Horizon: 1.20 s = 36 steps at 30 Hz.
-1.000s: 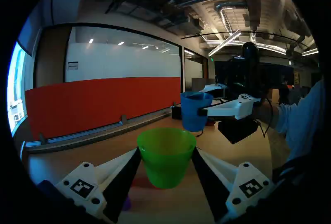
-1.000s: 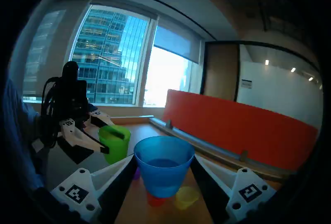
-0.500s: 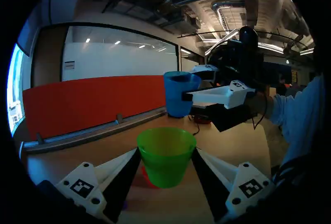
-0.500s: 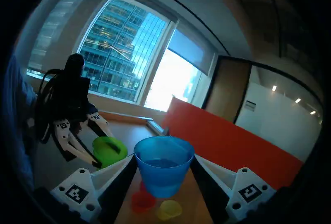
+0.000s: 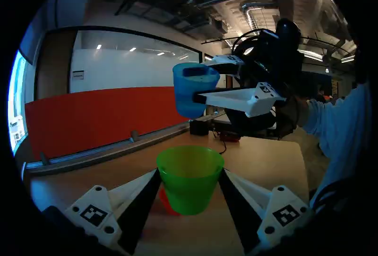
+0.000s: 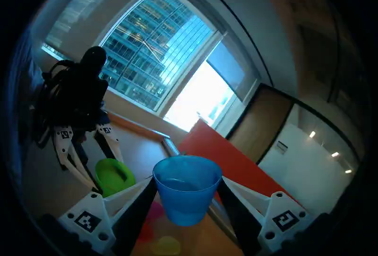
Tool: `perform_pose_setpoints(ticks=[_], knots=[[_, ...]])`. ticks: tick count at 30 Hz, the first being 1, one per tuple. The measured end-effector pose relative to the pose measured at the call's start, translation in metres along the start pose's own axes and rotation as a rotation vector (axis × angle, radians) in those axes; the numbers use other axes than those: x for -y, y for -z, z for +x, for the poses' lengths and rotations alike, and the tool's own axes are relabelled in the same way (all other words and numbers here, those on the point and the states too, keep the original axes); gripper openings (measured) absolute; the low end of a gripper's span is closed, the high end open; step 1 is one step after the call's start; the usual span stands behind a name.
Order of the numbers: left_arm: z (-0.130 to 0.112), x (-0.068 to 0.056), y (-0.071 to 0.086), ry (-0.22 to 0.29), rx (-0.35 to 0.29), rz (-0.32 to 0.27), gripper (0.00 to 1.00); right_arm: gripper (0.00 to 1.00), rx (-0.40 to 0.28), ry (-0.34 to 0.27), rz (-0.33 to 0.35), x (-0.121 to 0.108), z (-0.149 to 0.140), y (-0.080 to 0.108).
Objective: Pour water
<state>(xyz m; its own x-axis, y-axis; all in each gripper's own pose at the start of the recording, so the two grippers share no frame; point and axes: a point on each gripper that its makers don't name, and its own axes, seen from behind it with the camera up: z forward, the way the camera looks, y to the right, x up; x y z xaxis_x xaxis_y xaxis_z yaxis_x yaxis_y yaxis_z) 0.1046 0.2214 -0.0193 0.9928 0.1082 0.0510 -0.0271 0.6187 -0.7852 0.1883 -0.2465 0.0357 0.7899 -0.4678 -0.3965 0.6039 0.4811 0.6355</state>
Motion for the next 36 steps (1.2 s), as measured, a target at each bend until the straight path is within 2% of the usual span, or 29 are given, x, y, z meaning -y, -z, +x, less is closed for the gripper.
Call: perform_pose_setpoints(ticks=[14,23,36], knots=[[0.001,-0.007,-0.004,-0.008,-0.003,-0.014,0.85,0.9,0.001,0.259,-0.025,-0.018,0.019,-0.015],[0.004,-0.01,-0.006,-0.008,-0.006,-0.024,0.85,0.89,0.006,0.39,-0.045,-0.029,0.028,-0.022],[0.006,-0.015,-0.008,-0.012,-0.005,-0.033,0.85,0.89,0.011,0.526,-0.076,-0.044,0.036,-0.026]])
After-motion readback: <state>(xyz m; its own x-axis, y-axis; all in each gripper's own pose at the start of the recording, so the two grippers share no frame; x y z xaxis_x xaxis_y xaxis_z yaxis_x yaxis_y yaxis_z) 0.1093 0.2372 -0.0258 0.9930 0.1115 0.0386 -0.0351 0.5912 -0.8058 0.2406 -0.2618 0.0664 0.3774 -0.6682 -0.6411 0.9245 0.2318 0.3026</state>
